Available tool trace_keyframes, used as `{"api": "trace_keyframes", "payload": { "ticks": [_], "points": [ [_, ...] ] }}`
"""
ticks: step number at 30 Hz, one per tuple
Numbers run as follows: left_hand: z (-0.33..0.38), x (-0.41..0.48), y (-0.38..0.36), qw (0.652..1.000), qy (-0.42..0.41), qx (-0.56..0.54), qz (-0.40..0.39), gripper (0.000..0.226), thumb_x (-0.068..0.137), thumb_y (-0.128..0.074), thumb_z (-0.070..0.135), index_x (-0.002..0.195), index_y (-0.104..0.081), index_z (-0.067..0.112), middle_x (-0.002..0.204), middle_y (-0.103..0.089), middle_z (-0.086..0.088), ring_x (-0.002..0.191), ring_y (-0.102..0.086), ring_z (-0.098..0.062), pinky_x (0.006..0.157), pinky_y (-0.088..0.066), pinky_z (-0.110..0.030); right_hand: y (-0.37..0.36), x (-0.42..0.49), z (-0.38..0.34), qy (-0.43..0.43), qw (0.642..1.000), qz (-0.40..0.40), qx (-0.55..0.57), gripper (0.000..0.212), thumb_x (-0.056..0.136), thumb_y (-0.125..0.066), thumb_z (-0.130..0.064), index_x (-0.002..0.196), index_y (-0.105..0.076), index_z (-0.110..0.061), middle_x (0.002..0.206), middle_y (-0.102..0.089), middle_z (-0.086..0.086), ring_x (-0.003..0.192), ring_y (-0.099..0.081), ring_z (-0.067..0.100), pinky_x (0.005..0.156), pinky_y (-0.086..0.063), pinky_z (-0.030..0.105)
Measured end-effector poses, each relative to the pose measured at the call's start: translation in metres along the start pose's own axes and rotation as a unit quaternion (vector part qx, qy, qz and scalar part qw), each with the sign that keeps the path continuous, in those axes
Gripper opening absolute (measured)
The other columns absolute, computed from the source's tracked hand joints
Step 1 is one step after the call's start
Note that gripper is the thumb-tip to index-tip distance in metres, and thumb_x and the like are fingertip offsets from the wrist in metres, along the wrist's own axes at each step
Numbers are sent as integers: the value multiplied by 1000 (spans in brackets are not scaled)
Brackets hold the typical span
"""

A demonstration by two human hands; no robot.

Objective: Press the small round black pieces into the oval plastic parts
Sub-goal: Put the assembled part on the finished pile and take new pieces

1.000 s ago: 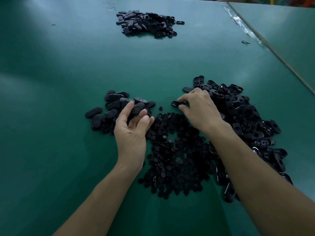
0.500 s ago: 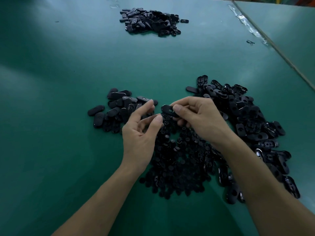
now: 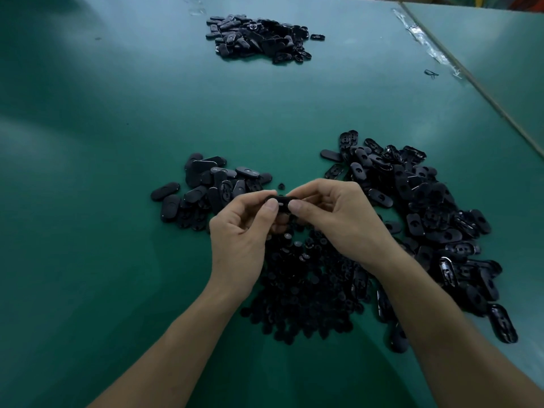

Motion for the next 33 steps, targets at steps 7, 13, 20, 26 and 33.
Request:
{"api": "trace_keyframes", "payload": {
  "ticks": [7, 13, 20, 26, 33],
  "points": [
    [-1, 0, -1, 1000, -2, -12, -12, 20, 91, -71, 17, 111, -70, 19, 95, -77, -1, 85, -75, -16, 76, -59, -24, -9, -6, 8, -45, 987, 13, 154, 7, 90, -71, -5, 96, -69, -9, 84, -78, 4, 73, -74, 15, 61, -54, 20],
    [1, 0, 0, 1000, -15, 15, -11, 8, 92, -72, 12, 96, -72, 19, 86, -77, 0, 77, -74, -15, 70, -58, -22, -14, -5, 6, -37, 999, -30, 26, 15, 95, -67, -19, 84, -76, -20, 73, -75, 1, 64, -69, 14, 55, -49, 17],
    [-4, -1, 1, 1000, 6, 9, 8, 7, 97, -65, 9, 95, -69, 14, 81, -73, 1, 72, -73, -15, 66, -59, -23, -2, -6, -2, -2, 986, -8, -167, 5, 86, -78, -31, 88, -77, -27, 69, -71, -12, 65, -64, -4, 61, -48, 10],
    [-8, 1, 5, 999, 17, -20, 32, 17, 103, -54, 9, 111, -66, 17, 101, -71, -6, 85, -75, -19, 70, -60, -26, -8, -8, 4, -8, 967, -23, -253, 2, 87, -77, -30, 87, -75, -29, 74, -68, -14, 70, -63, -1, 71, -58, 30],
    [-7, 2, 5, 999, 15, -21, 22, 23, 96, -65, 2, 111, -67, 19, 93, -74, 5, 87, -73, -15, 76, -59, -25, -20, -10, 7, -16, 959, -49, -280, 8, 88, -75, -33, 93, -72, -27, 82, -64, -14, 77, -60, 1, 76, -57, 33]
  ]
}}
Point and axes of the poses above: each hand's wrist, its own x-axis towards the middle knuckle, its own y-axis out of the back of the hand, z = x × y, the point moved 9 cm from there along x, towards the middle knuckle
